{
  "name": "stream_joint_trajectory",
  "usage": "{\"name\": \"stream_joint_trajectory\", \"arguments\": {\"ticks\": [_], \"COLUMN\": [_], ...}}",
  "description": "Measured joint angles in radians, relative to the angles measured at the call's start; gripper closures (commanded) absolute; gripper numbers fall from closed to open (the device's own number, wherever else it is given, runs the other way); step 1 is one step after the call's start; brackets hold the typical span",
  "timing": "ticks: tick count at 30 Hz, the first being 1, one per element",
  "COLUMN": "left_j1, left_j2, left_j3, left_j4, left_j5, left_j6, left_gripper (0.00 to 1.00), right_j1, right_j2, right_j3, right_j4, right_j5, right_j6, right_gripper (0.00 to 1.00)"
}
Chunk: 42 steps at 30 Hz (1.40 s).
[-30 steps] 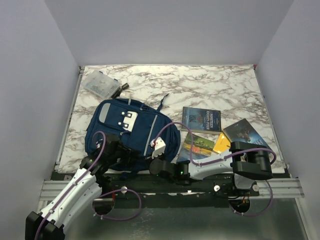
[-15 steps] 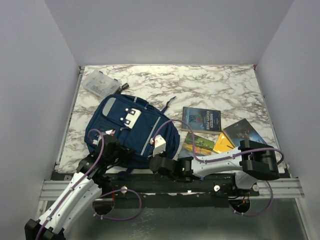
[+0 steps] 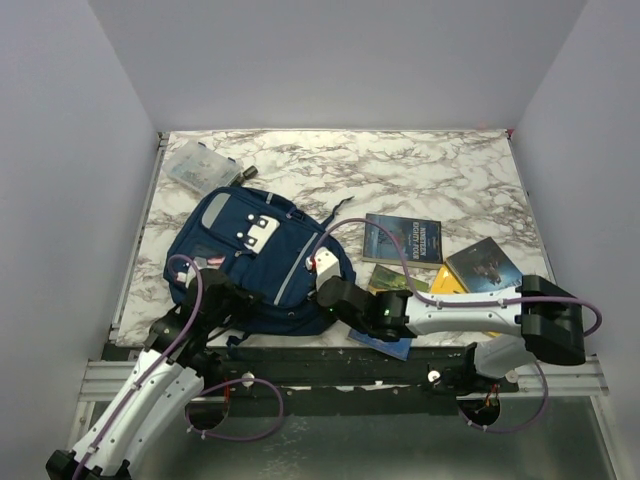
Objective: Pack the student bag
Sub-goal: Zip the student bag at the center of the board.
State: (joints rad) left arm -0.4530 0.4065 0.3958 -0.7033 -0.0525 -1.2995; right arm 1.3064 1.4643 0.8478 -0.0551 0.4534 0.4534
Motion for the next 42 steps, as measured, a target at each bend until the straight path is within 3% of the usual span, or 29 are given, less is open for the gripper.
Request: {"name": "stream_joint_trajectory", "arguments": {"ticks": [8, 15, 16, 17, 19, 20, 21, 24, 29, 35, 38, 42], "left_j1": [0.005, 0.017, 0.02, 0.022, 0.026, 0.029, 0.034, 0.046, 0.051, -0.001, -0.146, -0.335], "left_j2": [0.054, 0.096, 0.099, 0.103, 0.113, 0.125, 0.136, 0.17, 0.189, 0.151, 0.19, 0.288], "left_j3": [0.026, 0.065, 0.066, 0.066, 0.069, 0.074, 0.081, 0.121, 0.221, 0.201, 0.193, 0.196], "left_j4": [0.003, -0.01, -0.011, -0.014, -0.026, -0.041, -0.049, -0.084, -0.069, 0.122, 0.202, 0.266], "left_j5": [0.0, 0.0, 0.0, 0.0, 0.002, 0.002, 0.0, 0.005, 0.145, 0.356, 0.32, 0.161], "left_j6": [0.063, 0.139, 0.149, 0.161, 0.189, 0.204, 0.221, 0.276, 0.417, 0.517, 0.567, 0.639], "left_gripper": [1.0, 1.0, 0.94, 0.74, 0.46, 0.37, 0.31, 0.25, 0.24, 0.22, 0.21, 0.25], "right_j1": [-0.118, -0.294, -0.308, -0.315, -0.319, -0.32, -0.325, -0.346, -0.359, -0.362, -0.366, -0.374], "right_j2": [-0.003, -0.003, -0.003, -0.003, -0.003, -0.003, -0.003, -0.008, -0.039, -0.042, -0.04, -0.043], "right_j3": [-0.087, -0.128, -0.133, -0.137, -0.143, -0.145, -0.146, -0.153, -0.192, -0.193, -0.19, -0.195], "right_j4": [0.139, 0.266, 0.274, 0.277, 0.278, 0.278, 0.278, 0.272, 0.278, 0.27, 0.269, 0.274], "right_j5": [-0.08, -0.249, -0.278, -0.307, -0.356, -0.371, -0.388, -0.413, -0.47, -0.541, -0.586, -0.645], "right_j6": [-0.373, -0.564, -0.591, -0.615, -0.655, -0.671, -0.682, -0.696, -0.688, -0.642, -0.608, -0.565], "right_gripper": [1.0, 1.0, 1.0, 1.0, 1.0, 1.0, 1.0, 1.0, 1.0, 1.0, 1.0, 1.0]}}
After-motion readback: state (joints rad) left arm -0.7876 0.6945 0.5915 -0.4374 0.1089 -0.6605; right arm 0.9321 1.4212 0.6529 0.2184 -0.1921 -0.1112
